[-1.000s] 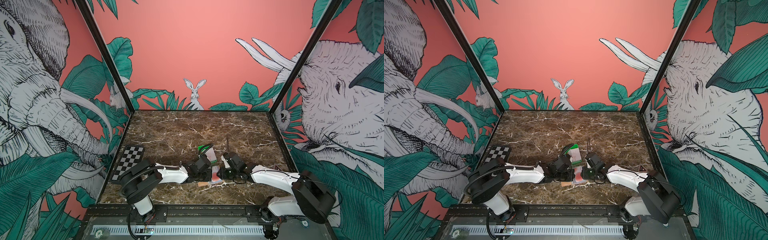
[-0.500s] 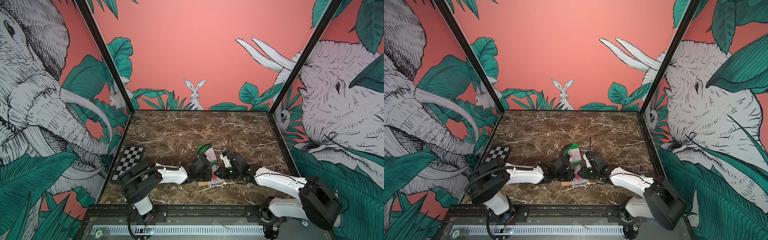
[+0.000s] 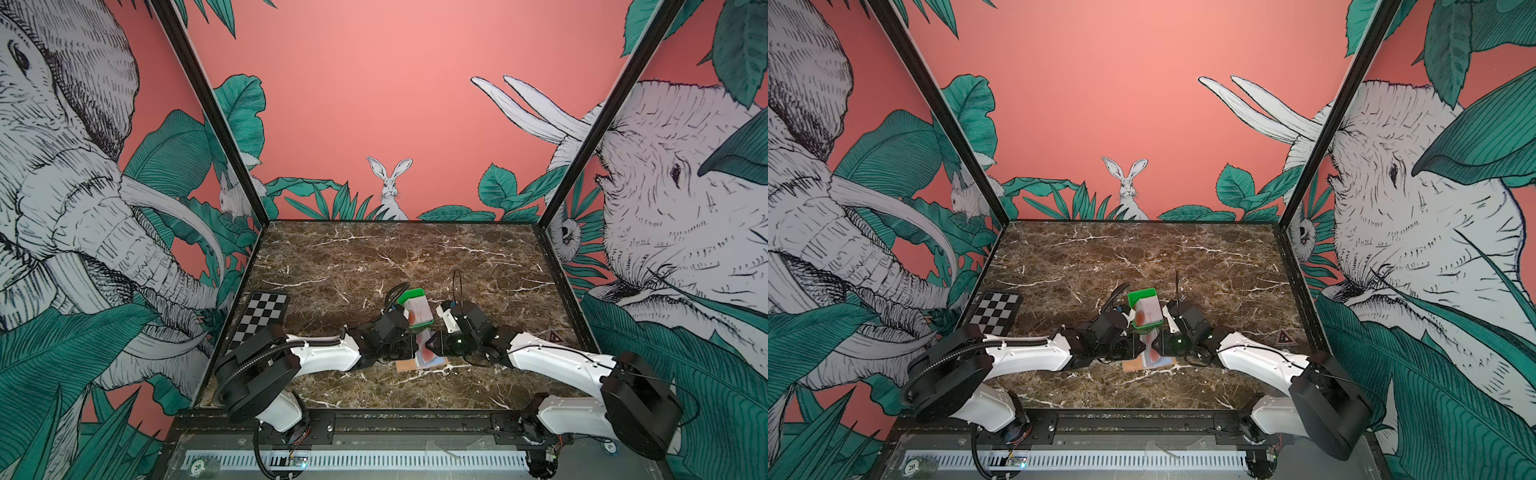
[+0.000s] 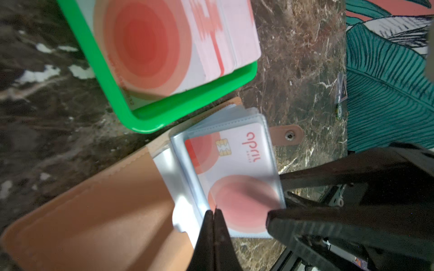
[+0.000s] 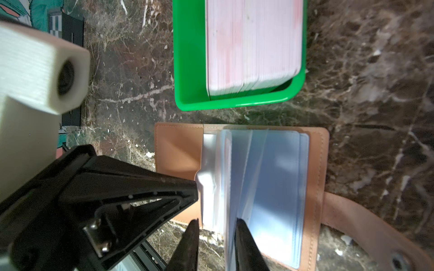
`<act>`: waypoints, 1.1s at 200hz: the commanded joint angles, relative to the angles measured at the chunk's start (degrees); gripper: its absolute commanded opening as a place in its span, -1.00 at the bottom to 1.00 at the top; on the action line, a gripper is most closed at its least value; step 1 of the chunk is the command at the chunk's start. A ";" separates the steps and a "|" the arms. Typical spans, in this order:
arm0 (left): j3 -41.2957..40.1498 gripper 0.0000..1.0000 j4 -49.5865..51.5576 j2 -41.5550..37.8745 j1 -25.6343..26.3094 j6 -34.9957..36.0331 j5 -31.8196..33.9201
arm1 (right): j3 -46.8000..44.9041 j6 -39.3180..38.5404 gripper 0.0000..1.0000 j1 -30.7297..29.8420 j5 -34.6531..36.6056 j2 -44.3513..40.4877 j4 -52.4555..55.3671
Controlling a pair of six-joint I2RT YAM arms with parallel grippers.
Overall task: Insert credit cards into a card holder
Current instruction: Flip over the card slot in the card holder.
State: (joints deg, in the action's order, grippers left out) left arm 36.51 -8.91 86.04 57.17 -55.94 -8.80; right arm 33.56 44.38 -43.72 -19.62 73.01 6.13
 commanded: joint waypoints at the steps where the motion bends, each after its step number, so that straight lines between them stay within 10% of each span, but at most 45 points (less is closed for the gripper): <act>1: -0.95 -0.97 3.68 -2.74 -0.39 -0.44 0.77 | 1.88 -0.94 -0.47 -0.90 2.20 0.70 1.70; 220: -11.90 -1.00 -6.89 -4.98 -4.14 -5.39 -1.32 | 10.51 -0.61 -0.12 -10.01 4.62 8.49 3.29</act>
State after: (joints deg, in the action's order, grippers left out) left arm 25.43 -15.16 82.17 53.76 -60.69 -9.69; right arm 42.65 44.29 -52.90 -15.20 80.73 10.15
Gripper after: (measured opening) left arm 0.045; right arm 0.437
